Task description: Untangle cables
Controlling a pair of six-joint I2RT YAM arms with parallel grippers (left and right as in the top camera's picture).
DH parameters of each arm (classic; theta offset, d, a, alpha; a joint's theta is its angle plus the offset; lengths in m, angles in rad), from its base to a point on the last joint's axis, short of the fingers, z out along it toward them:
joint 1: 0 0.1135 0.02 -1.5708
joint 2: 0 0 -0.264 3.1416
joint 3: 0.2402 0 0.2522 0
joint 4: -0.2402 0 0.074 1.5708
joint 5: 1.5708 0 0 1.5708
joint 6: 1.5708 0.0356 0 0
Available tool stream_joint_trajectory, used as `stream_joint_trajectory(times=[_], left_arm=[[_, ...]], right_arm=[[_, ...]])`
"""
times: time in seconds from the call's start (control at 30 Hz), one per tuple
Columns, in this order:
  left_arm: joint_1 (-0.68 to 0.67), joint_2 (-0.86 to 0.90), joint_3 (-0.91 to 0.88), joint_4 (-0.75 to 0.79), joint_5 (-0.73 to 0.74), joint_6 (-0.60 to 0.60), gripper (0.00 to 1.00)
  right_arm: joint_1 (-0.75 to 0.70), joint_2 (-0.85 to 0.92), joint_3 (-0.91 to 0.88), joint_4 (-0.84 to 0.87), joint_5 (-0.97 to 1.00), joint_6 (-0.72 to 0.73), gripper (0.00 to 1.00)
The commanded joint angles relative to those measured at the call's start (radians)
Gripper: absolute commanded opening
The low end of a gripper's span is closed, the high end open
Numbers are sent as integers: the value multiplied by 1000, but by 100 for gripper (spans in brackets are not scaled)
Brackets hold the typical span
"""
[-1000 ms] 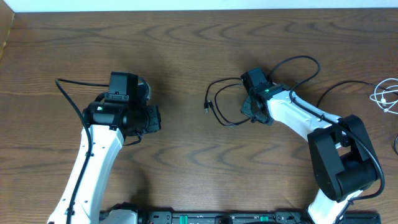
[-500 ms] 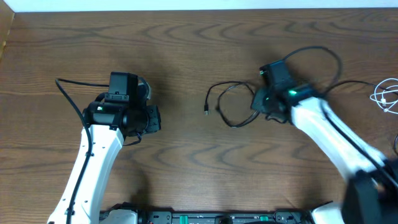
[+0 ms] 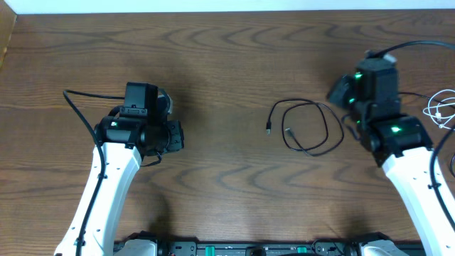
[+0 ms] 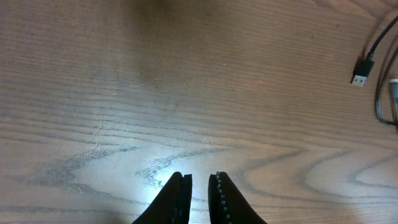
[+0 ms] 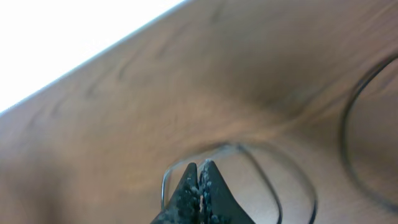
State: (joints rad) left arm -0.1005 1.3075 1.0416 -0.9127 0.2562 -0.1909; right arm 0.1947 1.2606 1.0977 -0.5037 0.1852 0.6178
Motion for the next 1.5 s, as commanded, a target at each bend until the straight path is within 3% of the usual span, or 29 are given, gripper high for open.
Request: stream_joint_trajectory(times=[0.0,0.23,0.27,0.33,0.5,0.73,0.9,0.97,1.07,1.13,1.47], left_arm=[[-1,5,-6,-3,-3,-10,16],[-1,5,-6,-2,-3,-10,16],[-1,5,-6,-2,-3,-10,16],[-1,5,-6,-3,-3,-10,16],[-1,5,-6,-3,-3,-10,16],[-1,5,-6,-3,-3,-10,16],[-1,5,-6,-3,-3,-10,17],[-1,5,-6,-3,-3,-10,17],[-1,5,-6,-3,-3,-10,17],[-1,5,-6,-3,-3,-10,17],[-1,5,-6,-3,-3,-10,17]], right_arm=[[-82,-19,6,53,116,-108,1],[-184,-12,5,-68,-85,-132,2],[-186,-8,5,-113,-102,-145,7],[-185,3,5,-206,-114,-156,28],[-185,58,2,-379,-119,-256,47],[-189,201,2,-483,-309,-519,45],[-227,328,2,-450,-537,-705,43],[-264,383,2,-432,-586,-725,45],[-323,451,2,-416,-595,-724,57],[-360,488,2,-411,-615,-725,74],[-432,594,1,-372,-694,-810,69]])
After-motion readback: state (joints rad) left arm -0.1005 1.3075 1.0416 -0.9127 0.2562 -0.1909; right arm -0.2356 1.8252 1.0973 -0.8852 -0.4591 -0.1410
